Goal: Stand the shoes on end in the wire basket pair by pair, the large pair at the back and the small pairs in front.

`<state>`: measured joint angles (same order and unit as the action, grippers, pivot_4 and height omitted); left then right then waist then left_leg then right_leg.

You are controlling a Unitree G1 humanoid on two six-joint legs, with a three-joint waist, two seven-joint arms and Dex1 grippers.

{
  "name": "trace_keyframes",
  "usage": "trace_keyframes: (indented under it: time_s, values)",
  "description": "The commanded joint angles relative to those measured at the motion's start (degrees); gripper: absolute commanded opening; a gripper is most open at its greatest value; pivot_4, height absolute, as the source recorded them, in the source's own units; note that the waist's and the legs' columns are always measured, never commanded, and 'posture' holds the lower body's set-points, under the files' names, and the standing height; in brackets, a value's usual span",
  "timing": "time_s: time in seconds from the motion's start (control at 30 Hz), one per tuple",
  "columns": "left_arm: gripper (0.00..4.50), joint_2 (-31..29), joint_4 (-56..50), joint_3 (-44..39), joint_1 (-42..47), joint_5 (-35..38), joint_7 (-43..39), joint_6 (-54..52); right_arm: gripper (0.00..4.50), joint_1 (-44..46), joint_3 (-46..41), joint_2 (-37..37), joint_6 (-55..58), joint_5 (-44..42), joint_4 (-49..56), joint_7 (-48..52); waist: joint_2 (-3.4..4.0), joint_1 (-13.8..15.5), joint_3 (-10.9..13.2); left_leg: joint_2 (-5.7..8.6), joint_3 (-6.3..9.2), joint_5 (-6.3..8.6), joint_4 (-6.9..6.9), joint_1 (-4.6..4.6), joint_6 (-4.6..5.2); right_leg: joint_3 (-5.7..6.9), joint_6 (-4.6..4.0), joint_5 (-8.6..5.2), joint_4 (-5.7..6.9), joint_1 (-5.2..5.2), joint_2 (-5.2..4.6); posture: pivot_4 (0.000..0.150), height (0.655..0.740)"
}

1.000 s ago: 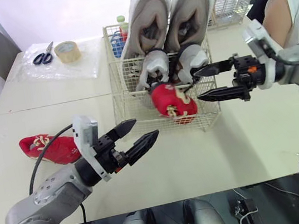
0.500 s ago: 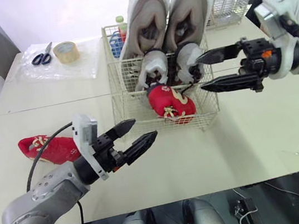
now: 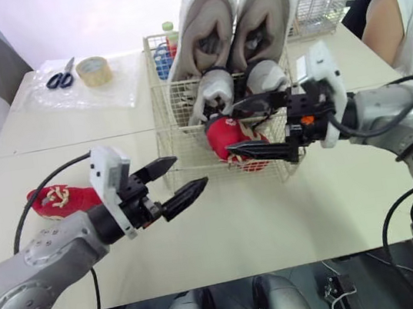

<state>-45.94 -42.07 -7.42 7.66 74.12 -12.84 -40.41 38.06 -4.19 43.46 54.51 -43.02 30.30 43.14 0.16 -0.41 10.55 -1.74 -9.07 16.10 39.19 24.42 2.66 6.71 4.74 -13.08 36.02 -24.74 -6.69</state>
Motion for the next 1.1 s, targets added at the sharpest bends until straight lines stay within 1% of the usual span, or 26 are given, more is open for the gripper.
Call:
trace_keyframes:
  time_s: [0.03,0.27,0.43,0.47,0.53,0.6,0.77,0.9,1.03,1.1]
  values:
    - [4.48,0.2,0.5,0.5,1.9,-0.4,-2.5,-0.7,4.45,-2.2,-1.7,1.5,-0.8,1.2,4.1,-2.6,-0.01,-0.1,0.0,0.00,0.00,0.00,0.00,0.00,0.01,0.00,0.00,0.00,0.00,0.00,0.00,0.150,0.7400]
    - [4.48,1.9,3.4,2.7,6.4,-0.7,-4.5,-2.8,4.45,-7.6,-3.3,1.6,-2.2,2.6,7.0,-6.1,-0.02,-0.2,0.0,-0.04,0.00,-0.01,0.00,-0.02,0.00,-0.01,0.01,-0.01,0.04,0.00,0.07,0.150,0.7400]
    - [4.48,4.1,5.5,4.4,9.7,-2.7,-5.6,-3.7,4.45,-9.7,-1.3,0.5,-5.5,7.3,7.2,-9.8,-0.02,-0.1,0.0,-0.03,0.00,-0.01,0.00,-0.02,0.01,-0.02,0.02,-0.01,0.04,0.00,0.10,0.150,0.7400]
    - [4.48,4.4,5.9,4.5,10.2,-3.0,-5.9,-3.8,4.23,-9.9,-0.6,-0.3,-5.9,8.6,7.2,-11.3,-0.02,-0.2,0.0,-0.03,0.00,-0.01,0.00,-0.02,0.01,-0.02,0.02,-0.01,0.04,0.01,0.11,0.150,0.7400]
    - [4.48,5.2,6.5,4.8,10.9,-3.6,-6.5,-4.2,3.64,-10.5,0.4,-2.0,-6.9,10.9,7.3,-14.1,-0.02,-0.2,0.0,-0.04,0.00,-0.02,0.00,-0.03,0.00,-0.02,0.03,-0.01,0.05,0.01,0.13,0.150,0.7400]
    - [4.48,6.0,6.9,5.2,11.3,-4.1,-6.9,-4.6,2.59,-11.5,0.4,-3.4,-7.2,11.6,8.4,-15.7,-0.02,-0.1,0.0,-0.06,0.00,-0.03,0.00,-0.03,-0.02,-0.03,0.03,-0.01,0.05,0.01,0.16,0.150,0.7400]
    - [4.48,7.9,8.4,6.3,12.3,-5.2,-9.2,-5.2,0.05,-13.2,0.0,-6.3,-4.3,10.1,13.6,-19.8,-0.03,-0.1,0.0,-0.05,0.01,-0.04,0.02,-0.03,-0.02,-0.04,0.03,-0.01,0.04,0.03,0.16,0.150,0.7400]
    - [4.48,10.3,10.5,7.9,13.6,-7.4,-11.4,-5.4,0.05,-15.0,-1.0,-7.6,-2.3,10.9,17.7,-24.7,-0.02,-0.1,0.0,-0.06,0.04,-0.04,0.02,-0.02,-0.03,-0.03,0.03,-0.02,0.06,0.03,0.18,0.150,0.7400]
    - [4.48,12.0,12.1,9.2,14.4,-8.9,-14.0,-5.6,0.05,-17.5,-4.1,-8.5,-0.8,11.9,21.6,-29.2,-0.03,-0.1,0.0,-0.06,0.03,-0.04,0.02,-0.02,-0.03,-0.04,0.04,-0.03,0.05,0.03,0.18,0.150,0.7400]
    - [4.48,12.8,13.8,9.8,15.2,-10.4,-15.8,-5.3,0.05,-20.3,-7.0,-10.4,0.3,11.9,24.3,-32.5,-0.03,0.0,0.0,-0.06,0.03,-0.04,0.02,-0.02,-0.03,-0.04,0.04,-0.03,0.05,0.03,0.18,0.150,0.7400]
